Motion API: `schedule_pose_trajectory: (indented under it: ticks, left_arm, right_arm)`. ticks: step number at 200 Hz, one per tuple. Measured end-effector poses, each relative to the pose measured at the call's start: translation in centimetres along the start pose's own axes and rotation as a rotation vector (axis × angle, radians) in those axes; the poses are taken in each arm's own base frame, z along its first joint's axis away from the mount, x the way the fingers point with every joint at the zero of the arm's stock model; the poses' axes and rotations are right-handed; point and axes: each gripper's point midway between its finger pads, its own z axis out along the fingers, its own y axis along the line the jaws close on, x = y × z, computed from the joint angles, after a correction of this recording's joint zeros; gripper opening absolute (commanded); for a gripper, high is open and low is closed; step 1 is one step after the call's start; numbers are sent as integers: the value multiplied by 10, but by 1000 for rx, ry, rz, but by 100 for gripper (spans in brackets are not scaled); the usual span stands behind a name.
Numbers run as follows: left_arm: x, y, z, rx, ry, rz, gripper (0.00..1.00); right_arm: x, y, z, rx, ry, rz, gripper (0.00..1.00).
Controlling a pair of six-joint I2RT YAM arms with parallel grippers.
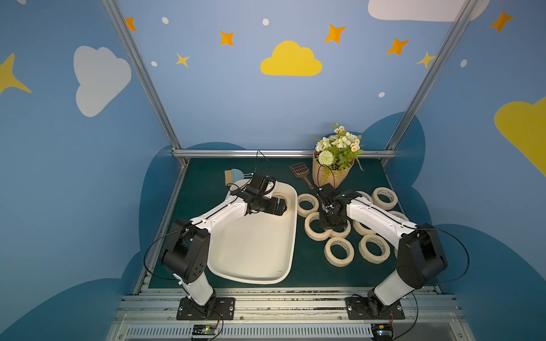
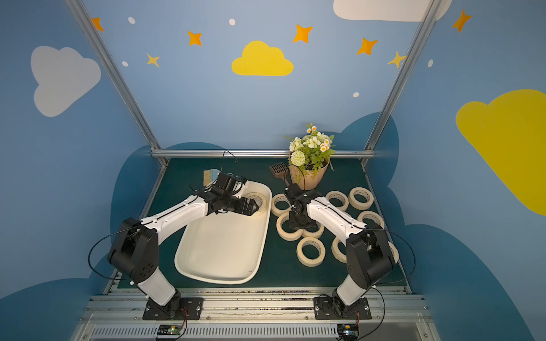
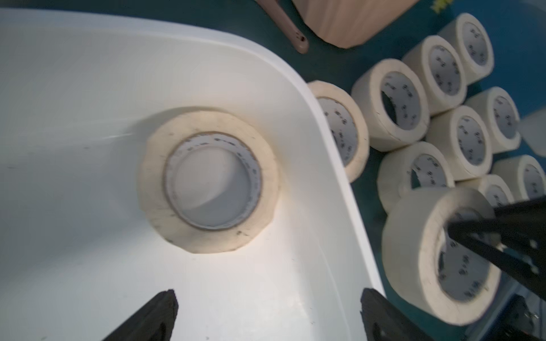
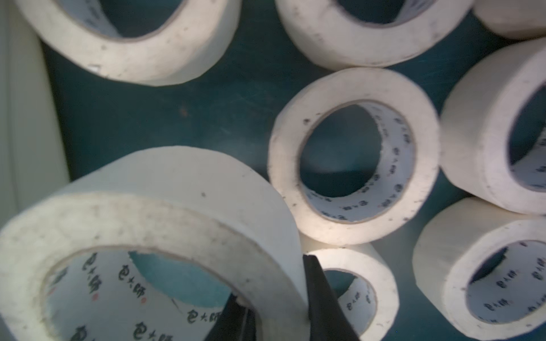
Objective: Take out the art tape in the storage box
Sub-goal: Place the art tape at the center of the board.
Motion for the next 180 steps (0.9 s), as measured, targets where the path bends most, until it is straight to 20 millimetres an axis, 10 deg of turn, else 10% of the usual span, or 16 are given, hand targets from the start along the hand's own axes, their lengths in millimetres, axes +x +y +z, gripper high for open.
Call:
schedule_pose_trajectory:
  ticks: [55,88,126,180]
  left_arm:
    - [-15,84,12,-162,-26,-136,97]
    - [-5,82,40,-136,37,-137,97]
    - [1,71,52,-112,71,-122,98]
    - [-4,62,70,-113,96,-77,89]
  right_arm:
    - [11,22,53,12,139,-35,0]
    - [-8,24,62,-8,137,1,0]
    - [-34,16,64,-23,102,41,57]
    - [-21,18,25,-30,29,-18,62]
